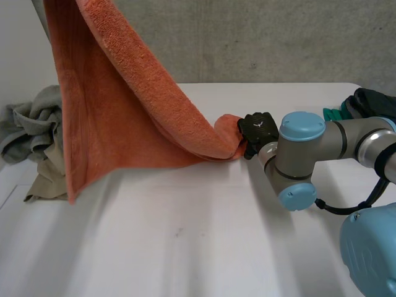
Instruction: Fold the laundry.
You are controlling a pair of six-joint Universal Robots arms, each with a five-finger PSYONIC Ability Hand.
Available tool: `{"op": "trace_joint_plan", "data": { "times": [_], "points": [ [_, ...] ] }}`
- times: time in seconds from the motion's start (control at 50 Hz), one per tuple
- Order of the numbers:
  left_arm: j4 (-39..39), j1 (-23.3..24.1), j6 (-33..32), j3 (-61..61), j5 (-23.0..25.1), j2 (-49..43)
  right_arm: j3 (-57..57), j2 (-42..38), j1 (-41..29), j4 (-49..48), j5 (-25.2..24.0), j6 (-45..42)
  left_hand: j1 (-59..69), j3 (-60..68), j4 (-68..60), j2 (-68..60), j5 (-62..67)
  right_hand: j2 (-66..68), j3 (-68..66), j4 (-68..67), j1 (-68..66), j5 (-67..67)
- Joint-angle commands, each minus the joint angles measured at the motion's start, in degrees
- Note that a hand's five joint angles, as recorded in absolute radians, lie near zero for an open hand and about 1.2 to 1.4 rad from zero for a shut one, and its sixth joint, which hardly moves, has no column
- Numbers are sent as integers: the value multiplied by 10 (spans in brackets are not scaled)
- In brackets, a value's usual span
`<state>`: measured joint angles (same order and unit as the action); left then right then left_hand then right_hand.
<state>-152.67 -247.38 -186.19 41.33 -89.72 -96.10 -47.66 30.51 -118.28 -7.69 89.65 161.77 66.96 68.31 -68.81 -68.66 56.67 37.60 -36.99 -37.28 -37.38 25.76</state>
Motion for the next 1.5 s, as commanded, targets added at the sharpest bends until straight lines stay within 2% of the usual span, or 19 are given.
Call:
{"op": "trace_joint_plan", "data": {
  "times": [0.02,0.08,0.1,0.14,0.16,0.18,0.26,0.36,0.38,0.54,0.64,0.78,0.94,1.08,1.16,1.18,1.26,1.34,1.5],
  "points": [
    [0,-5,0,2,2,1,14,-18,2,-7,-9,2,130,117,-112,-113,133,30,-36,-33,-32,49],
    [0,-5,0,2,1,1,39,-37,2,-9,-5,4,130,117,-112,-113,133,74,-80,-77,-76,92],
    [0,-5,0,3,0,1,52,-45,2,-9,-4,5,130,117,-112,-113,133,146,-152,-149,-148,164],
    [0,-6,0,3,-1,1,64,-51,3,-8,-5,6,130,117,-112,-113,133,205,-211,-208,-207,223],
    [0,-6,0,5,-1,2,75,-53,5,-8,-4,10,130,117,-112,-113,133,363,-369,-367,-366,382],
    [0,-7,0,6,-2,2,79,-51,8,-6,-4,12,130,117,-112,-113,133,423,-430,-427,-426,442],
    [0,-17,0,10,-2,2,66,-16,18,25,10,21,130,117,-112,-113,133,424,-430,-427,-426,442],
    [0,-34,-3,33,-3,2,7,120,57,56,9,18,130,117,-112,-113,133,424,-430,-427,-426,442],
    [0,-42,-4,46,-1,2,-11,168,76,65,-2,-1,130,117,-112,-113,133,424,-430,-427,-426,442],
    [-8,-98,-6,119,4,-4,-68,391,164,183,-89,-111,130,117,-112,-113,133,424,-430,-427,-426,442],
    [-19,-115,-21,168,18,-15,-68,455,205,234,-123,-116,130,117,-112,-113,133,424,-430,-427,-426,442],
    [-66,-137,-58,221,32,-68,-71,431,241,311,-155,-128,130,117,-112,-113,133,424,-430,-427,-426,442],
    [-105,-136,-77,184,38,-195,-56,345,225,316,-130,-182,130,117,-112,-113,133,424,-430,-427,-426,442],
    [-135,-124,-64,18,44,-305,58,241,190,195,-74,-129,130,117,-112,-113,133,424,-430,-427,-426,442],
    [-200,-123,-33,-108,46,-341,159,193,176,52,-25,-84,130,117,-112,-113,133,424,-430,-427,-426,442],
    [-231,-123,-16,-149,44,-341,192,184,176,-7,3,-68,130,117,-112,-113,133,424,-430,-427,-426,442],
    [-303,-122,42,-198,28,-323,226,187,176,-134,56,-36,130,117,-112,-113,133,424,-430,-427,-426,442],
    [-373,-116,88,-181,21,-301,212,209,173,-204,54,-23,130,117,-112,-113,133,424,-430,-427,-426,442],
    [-432,-129,106,-79,17,-290,124,243,180,-177,23,-4,130,117,-112,-113,133,424,-430,-427,-426,442]
  ]
}}
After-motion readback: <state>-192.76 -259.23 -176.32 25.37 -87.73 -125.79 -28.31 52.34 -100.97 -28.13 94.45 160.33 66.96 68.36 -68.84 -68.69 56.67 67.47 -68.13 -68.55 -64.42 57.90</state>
